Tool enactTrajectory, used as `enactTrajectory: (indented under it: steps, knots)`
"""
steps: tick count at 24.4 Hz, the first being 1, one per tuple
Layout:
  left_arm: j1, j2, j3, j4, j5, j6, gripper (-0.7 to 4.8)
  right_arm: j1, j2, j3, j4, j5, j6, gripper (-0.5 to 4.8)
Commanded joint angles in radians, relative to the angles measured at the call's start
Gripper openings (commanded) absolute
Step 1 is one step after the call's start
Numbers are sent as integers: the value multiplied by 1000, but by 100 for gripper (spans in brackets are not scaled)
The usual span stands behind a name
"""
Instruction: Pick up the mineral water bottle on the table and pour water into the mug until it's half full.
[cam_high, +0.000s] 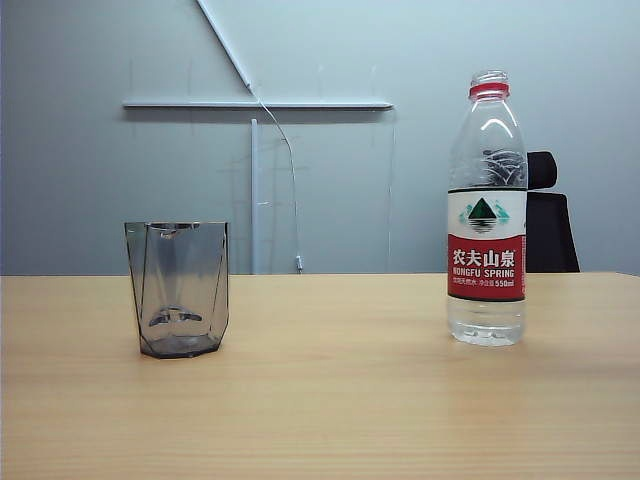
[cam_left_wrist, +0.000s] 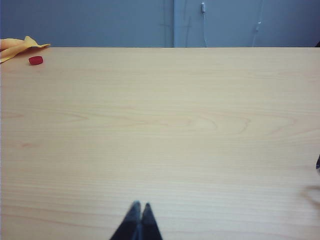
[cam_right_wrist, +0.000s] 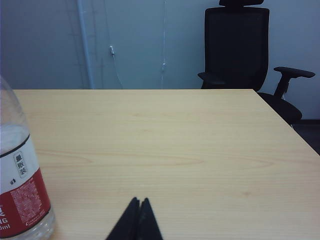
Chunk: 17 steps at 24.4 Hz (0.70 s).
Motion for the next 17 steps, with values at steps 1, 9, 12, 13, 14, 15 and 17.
enactTrajectory:
  steps: [1,9,12,13,14,15,17]
  knots:
    - [-1,1,2,10,1,-3,-2,0,-1,-5,18,-5,-3,-6]
    - [-34,2,2,10,-3,-3,-2,1,-1,-5,39,-56,87,-6]
    - [-163,23,2,12,-6,-3,-2,1,-1,-4,61,-113,269,-5]
    - [-257,40,2,11,-6,-3,-2,1,-1,-1,60,-168,332,-5]
    - [-303,48,2,11,-6,-3,-2,1,-1,0,61,-206,344,-5]
    - [-348,55,2,11,-6,-3,-2,1,-1,0,60,-243,351,-5]
    - [-497,75,2,11,1,-3,-2,2,-1,13,50,-385,351,-2]
